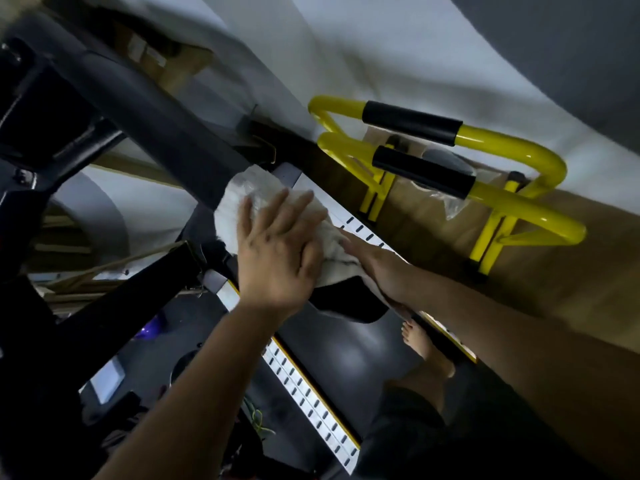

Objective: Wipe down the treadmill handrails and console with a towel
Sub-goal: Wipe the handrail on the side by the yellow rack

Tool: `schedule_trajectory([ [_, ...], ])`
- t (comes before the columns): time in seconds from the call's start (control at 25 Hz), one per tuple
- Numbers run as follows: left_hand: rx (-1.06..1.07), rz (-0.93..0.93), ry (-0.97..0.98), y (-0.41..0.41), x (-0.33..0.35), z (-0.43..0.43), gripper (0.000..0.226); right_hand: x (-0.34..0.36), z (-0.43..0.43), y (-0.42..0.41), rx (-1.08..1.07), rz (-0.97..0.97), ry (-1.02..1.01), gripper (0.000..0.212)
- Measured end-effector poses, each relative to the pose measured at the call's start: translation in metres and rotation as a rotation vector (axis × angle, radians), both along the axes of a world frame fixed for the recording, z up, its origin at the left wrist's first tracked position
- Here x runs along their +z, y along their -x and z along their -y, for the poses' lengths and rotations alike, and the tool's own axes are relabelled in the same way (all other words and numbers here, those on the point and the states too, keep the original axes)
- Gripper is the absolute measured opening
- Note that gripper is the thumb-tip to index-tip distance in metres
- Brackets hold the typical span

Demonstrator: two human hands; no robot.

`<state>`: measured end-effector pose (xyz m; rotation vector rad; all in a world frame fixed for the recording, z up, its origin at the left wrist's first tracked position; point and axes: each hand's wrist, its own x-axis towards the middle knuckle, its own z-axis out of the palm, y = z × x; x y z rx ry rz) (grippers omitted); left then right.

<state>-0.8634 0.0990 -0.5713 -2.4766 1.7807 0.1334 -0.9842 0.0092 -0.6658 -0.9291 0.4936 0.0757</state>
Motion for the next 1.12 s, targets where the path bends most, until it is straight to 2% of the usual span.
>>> schedule_trajectory([
  [0.08,-0.01,-0.029,0.046,0.036,-0.007,-0.015,0.051,0.002,-0.016,0.029,-0.085,-0.1,0.012,0.03],
  [0.12,-0.007,-0.038,0.067,0.05,-0.011,-0.022,0.051,0.014,-0.025,0.042,-0.121,-0.063,0.226,0.039],
  [0.16,-0.007,-0.043,0.085,0.059,-0.013,-0.026,0.051,0.011,-0.031,0.052,-0.236,-0.217,0.758,0.046],
  [0.2,-0.024,-0.056,0.098,0.064,-0.015,-0.03,0.051,0.01,-0.04,0.055,-0.244,-0.354,1.056,0.05],
  [0.24,-0.062,-0.091,0.116,0.063,-0.016,-0.031,0.051,0.016,-0.046,0.047,-0.216,-0.332,0.988,0.053],
  [0.28,-0.1,-0.144,0.146,0.057,-0.014,-0.031,0.052,0.025,-0.048,0.041,-0.162,-0.156,0.662,0.05],
  [0.32,-0.126,-0.208,0.182,0.046,-0.011,-0.03,0.052,0.046,-0.052,0.034,-0.131,-0.15,0.633,0.045],
  [0.4,-0.095,-0.3,0.294,0.01,-0.01,-0.024,0.052,0.055,-0.041,0.005,-0.114,-0.218,0.895,0.039],
  [0.44,-0.02,-0.305,0.36,-0.01,-0.01,-0.018,0.052,0.063,-0.028,-0.013,-0.084,-0.138,0.995,0.038],
  [0.48,0.085,-0.285,0.427,-0.027,-0.01,-0.01,0.052,0.069,-0.015,-0.037,-0.015,-0.139,0.997,0.038],
  [0.56,0.3,-0.209,0.519,-0.04,-0.012,0.004,0.053,0.08,0.001,-0.076,-0.006,-0.114,0.959,0.048],
  [0.64,0.423,-0.206,0.573,-0.021,-0.017,0.004,0.053,0.071,-0.003,-0.071,0.062,-0.128,1.028,0.053],
  [0.72,0.486,-0.396,0.716,0.023,-0.027,-0.019,0.05,0.062,-0.028,-0.029,0.138,-0.109,1.195,0.061],
  [0.8,0.543,-0.716,0.869,0.076,-0.038,-0.042,0.05,0.062,-0.042,0.011,0.19,-0.066,1.362,0.068],
  [0.88,0.65,-0.967,1.029,0.095,-0.042,-0.043,0.049,0.06,-0.035,0.013,0.332,-0.035,1.537,0.073],
  [0.96,0.816,-1.178,1.139,0.073,-0.035,-0.029,0.046,0.07,-0.024,-0.022,0.491,-0.125,1.651,0.078],
  [1.04,0.959,-1.393,1.226,0.026,-0.04,-0.019,0.049,0.078,-0.023,-0.074,0.436,-0.091,1.801,0.074],
  [1.12,1.067,-1.423,1.227,-0.021,-0.054,-0.017,0.072,0.082,-0.028,-0.12,0.378,-0.112,1.864,0.068],
])
